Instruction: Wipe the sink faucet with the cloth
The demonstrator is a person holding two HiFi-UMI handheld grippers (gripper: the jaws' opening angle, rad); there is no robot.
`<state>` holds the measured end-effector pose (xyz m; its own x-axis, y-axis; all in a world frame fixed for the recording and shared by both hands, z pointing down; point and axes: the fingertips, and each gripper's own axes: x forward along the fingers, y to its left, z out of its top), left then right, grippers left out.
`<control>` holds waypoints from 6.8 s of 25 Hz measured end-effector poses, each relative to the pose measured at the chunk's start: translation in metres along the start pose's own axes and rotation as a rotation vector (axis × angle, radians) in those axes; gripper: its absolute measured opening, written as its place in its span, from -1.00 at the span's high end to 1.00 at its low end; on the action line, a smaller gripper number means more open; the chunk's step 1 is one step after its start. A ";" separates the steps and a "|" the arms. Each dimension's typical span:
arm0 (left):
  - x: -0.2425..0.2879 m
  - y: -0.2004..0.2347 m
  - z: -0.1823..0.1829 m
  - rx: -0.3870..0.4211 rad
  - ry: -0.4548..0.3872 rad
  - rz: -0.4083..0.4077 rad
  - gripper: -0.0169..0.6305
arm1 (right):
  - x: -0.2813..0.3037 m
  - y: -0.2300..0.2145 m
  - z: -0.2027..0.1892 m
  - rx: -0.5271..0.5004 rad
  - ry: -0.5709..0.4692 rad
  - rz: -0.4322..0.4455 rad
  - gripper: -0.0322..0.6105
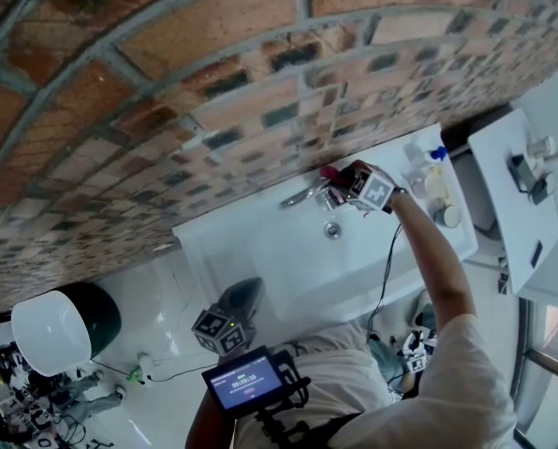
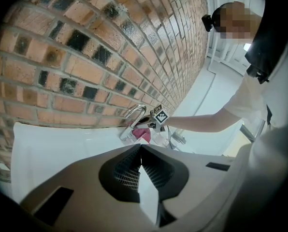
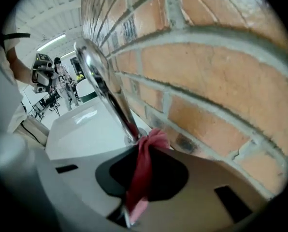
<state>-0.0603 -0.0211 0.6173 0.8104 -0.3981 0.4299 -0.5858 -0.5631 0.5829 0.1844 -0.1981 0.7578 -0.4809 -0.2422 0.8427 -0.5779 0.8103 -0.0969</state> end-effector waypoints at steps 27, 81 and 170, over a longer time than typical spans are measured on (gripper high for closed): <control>-0.058 -0.005 -0.010 0.038 -0.039 -0.055 0.99 | -0.117 0.067 0.113 -0.029 -0.344 -0.201 0.77; -0.073 0.004 -0.002 0.037 -0.053 -0.047 0.99 | -0.037 0.148 0.184 0.187 -0.269 -0.281 0.77; -0.079 0.016 -0.032 0.000 0.042 0.000 0.99 | -0.083 0.048 0.063 1.294 -1.294 -0.234 0.77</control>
<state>-0.1339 0.0250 0.6146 0.8091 -0.3676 0.4585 -0.5860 -0.5629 0.5829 0.1554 -0.1730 0.6496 -0.1089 -0.9913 0.0733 -0.4829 -0.0117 -0.8756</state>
